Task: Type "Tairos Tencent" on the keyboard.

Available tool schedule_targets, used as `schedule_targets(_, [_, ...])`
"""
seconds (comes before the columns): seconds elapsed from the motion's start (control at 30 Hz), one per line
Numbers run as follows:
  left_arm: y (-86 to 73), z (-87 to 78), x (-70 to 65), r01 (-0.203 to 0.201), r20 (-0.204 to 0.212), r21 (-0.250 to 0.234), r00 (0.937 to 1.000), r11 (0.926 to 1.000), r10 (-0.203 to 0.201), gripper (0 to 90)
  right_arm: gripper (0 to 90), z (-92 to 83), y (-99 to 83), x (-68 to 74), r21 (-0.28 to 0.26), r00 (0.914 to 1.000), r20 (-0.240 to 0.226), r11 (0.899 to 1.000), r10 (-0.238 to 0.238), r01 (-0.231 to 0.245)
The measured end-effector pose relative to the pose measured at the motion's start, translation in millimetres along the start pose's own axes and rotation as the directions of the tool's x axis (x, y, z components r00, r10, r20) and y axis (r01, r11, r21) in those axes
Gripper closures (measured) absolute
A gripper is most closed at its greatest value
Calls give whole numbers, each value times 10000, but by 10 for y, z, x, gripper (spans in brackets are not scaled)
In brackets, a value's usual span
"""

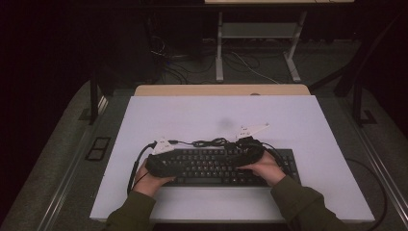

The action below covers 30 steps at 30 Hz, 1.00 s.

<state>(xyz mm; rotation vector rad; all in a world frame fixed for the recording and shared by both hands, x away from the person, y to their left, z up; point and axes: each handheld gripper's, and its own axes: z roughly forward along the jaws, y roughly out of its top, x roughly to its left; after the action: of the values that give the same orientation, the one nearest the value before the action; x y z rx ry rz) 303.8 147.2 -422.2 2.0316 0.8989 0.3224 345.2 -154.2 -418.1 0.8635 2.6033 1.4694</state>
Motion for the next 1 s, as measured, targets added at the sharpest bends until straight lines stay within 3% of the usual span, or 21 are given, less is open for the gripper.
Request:
schedule_targets(0.13, [8, 10, 5, -124, 188, 196, 9998, 9997, 121, 589, 350, -27, -13, 12, -54, 10000, 35, 10000, -63, 63])
schedule_targets(0.4, [36, 47, 44, 96, 619, 352, 9980, 9993, -118, 885, 350, -76, -46, -4, -171, 9998, 153, 9998, 113, -111])
schedule_targets(1.0, [64, 200, 13, -245, 1014, 696, 9947, 9973, 174, 887, 343, -123, -108, -16, -184, 9992, 354, 9997, 195, -189])
